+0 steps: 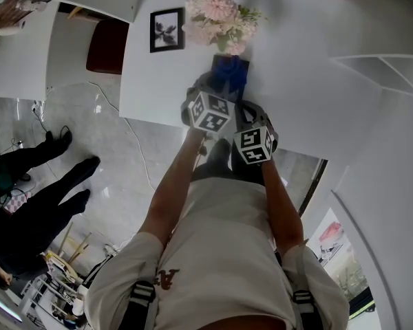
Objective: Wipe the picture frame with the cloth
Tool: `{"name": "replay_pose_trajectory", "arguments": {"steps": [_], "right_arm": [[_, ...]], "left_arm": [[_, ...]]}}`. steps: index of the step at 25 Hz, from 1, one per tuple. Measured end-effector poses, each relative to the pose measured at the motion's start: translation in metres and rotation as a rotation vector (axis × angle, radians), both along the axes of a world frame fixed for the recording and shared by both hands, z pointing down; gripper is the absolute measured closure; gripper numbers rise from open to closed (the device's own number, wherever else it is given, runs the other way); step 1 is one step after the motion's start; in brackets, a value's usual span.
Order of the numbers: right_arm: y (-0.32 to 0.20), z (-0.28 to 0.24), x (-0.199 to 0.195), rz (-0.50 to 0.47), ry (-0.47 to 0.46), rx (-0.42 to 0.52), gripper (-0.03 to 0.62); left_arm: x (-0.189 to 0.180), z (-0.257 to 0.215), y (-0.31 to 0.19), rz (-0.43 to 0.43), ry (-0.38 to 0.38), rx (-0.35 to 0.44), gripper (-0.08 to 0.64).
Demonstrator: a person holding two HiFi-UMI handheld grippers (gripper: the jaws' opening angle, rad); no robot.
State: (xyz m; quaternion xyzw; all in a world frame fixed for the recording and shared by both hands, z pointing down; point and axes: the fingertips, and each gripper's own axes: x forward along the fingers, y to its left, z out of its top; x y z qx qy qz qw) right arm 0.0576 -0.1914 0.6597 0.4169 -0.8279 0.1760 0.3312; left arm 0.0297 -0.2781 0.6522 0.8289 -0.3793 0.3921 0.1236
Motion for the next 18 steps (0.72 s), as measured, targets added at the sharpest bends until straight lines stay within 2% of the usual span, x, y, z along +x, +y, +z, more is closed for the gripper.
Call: {"name": "replay_pose_trajectory", "arguments": {"steps": [10,18], "right_arm": [[0.000,-0.001,0.000,0.004,0.009,-0.003,0.594],[0.000,0.000,0.000,0.012,0.018,-0.002,0.594]], "left_arm": [[-0.013,-0.002,-0.005,-0.040,0.000,0.001,0.511],[-0.033,-0.010,-0.011,-0.104,0.003,0.025,0.511]]}}
